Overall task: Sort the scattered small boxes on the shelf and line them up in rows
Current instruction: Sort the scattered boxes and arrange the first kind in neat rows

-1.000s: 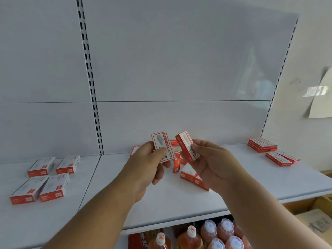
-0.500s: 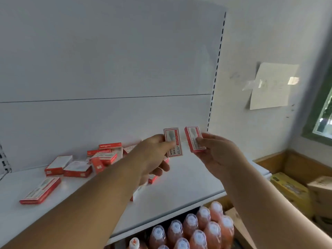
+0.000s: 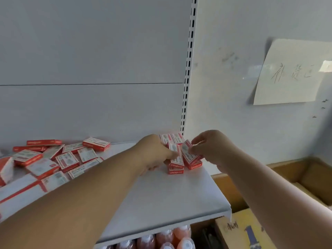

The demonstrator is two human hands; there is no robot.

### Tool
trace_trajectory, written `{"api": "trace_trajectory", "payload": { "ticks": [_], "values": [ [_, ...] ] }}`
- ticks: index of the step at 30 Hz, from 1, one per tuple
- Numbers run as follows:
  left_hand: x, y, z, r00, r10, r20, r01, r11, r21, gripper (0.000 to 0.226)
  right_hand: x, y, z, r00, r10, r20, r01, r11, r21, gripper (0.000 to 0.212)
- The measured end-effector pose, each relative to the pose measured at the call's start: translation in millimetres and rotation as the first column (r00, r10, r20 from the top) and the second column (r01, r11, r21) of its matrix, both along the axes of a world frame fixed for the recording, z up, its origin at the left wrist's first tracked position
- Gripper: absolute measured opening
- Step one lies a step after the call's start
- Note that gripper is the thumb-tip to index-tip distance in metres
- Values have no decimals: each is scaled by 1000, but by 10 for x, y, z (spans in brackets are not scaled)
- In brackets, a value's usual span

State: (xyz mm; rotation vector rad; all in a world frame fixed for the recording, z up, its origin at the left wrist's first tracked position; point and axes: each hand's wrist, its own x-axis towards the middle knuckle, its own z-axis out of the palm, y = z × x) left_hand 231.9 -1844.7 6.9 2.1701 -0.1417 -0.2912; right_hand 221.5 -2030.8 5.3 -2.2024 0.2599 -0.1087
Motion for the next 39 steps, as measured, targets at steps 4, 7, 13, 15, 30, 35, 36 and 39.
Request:
{"api": "trace_trajectory", "payload": {
  "ticks": [4,7,13,15,30,35,36,39],
  "values": [
    [35,-95,-1,993,82,82,-93,986,138,21,51,-48,-71,992,111,56,-87,942,-325,20],
    [37,-87,-41,986,142,90,-158,966,205,37,65,-64,-47,985,155,78,-106,894,-435,19],
    [-60,70,-133,958,202,201,-233,962,140,41,94,20,41,956,207,209,-87,878,-470,21],
    [-151,192,-119,937,209,281,-262,950,167,33,86,158,101,927,271,259,-129,880,-457,19],
    [-534,2665,186,818,218,532,-417,862,287,10,74,2617,254,799,565,206,-380,739,-557,20],
    [-236,2786,199,864,75,498,-250,923,294,6,438,2863,92,940,340,16,-235,682,-693,24],
    [-178,2749,204,868,51,493,-221,930,293,5,500,2861,65,955,297,-28,-232,679,-696,23],
    [-42,2640,196,877,3,480,-170,937,305,6,629,2852,3,968,237,-80,-229,710,-666,18]
  ]
}}
